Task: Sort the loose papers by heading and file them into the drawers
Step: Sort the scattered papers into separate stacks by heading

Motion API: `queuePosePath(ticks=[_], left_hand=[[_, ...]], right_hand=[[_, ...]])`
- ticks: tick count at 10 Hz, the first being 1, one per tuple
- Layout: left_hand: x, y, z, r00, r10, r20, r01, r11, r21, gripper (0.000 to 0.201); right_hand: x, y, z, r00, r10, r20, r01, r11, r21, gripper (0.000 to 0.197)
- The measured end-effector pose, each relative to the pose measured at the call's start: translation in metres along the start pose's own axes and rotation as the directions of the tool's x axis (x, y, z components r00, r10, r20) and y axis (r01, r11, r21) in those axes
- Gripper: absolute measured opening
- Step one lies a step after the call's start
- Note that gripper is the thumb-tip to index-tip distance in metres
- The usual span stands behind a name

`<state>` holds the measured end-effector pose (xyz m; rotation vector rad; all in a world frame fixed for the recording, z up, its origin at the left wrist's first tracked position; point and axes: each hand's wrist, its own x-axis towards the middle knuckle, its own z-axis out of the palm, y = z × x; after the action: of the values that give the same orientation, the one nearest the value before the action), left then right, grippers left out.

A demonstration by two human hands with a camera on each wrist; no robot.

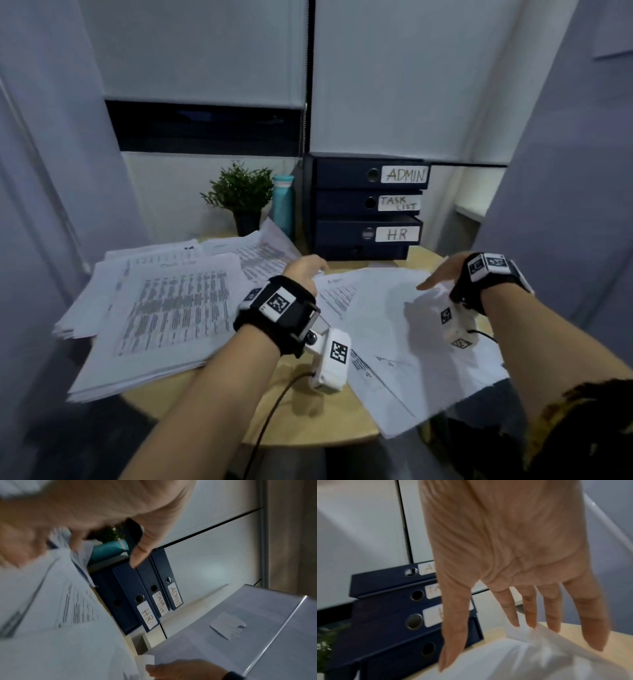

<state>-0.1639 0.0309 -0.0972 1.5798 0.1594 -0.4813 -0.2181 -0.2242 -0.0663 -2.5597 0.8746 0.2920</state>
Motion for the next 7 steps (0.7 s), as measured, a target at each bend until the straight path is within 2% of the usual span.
queuePosePath(ticks=[1, 2, 3, 4, 5, 6, 7], left_hand=[[0.026, -0.012, 0.009, 0.993, 0.070, -0.096, -0.078, 0.993, -0.084, 0.065], [0.008, -0.009, 0.015, 0.994, 0.072, -0.079, -0.073, 0.997, -0.011, 0.048], [0.009, -0.009, 0.016, 0.999, 0.030, -0.039, -0.029, 0.999, 0.020, 0.048], [0.006, -0.008, 0.020, 0.999, 0.018, -0.028, -0.017, 0.999, 0.030, 0.048], [-0.004, -0.006, 0.024, 1.000, 0.019, -0.023, -0.018, 0.999, 0.029, 0.030], [-0.003, -0.005, 0.027, 0.999, -0.015, 0.038, 0.016, 0.999, -0.035, 0.025], [-0.009, -0.011, 0.017, 0.996, -0.047, 0.074, 0.053, 0.995, -0.086, 0.021]], right_hand=[[0.006, 0.021, 0.008, 0.999, 0.039, -0.015, -0.039, 0.999, 0.022, 0.061], [-0.008, 0.025, 0.011, 0.995, 0.098, 0.015, -0.099, 0.981, 0.165, 0.031], [0.001, 0.023, 0.011, 0.999, 0.052, -0.006, -0.050, 0.981, 0.185, 0.026], [0.008, 0.017, 0.012, 0.999, 0.032, 0.043, -0.038, 0.987, 0.154, 0.024], [0.015, 0.015, 0.016, 0.999, -0.028, 0.037, 0.024, 0.992, 0.122, 0.034], [0.008, 0.017, 0.021, 0.997, -0.044, 0.065, 0.025, 0.964, 0.263, 0.024], [0.013, 0.023, 0.026, 0.995, -0.088, 0.037, 0.066, 0.914, 0.400, 0.031]])
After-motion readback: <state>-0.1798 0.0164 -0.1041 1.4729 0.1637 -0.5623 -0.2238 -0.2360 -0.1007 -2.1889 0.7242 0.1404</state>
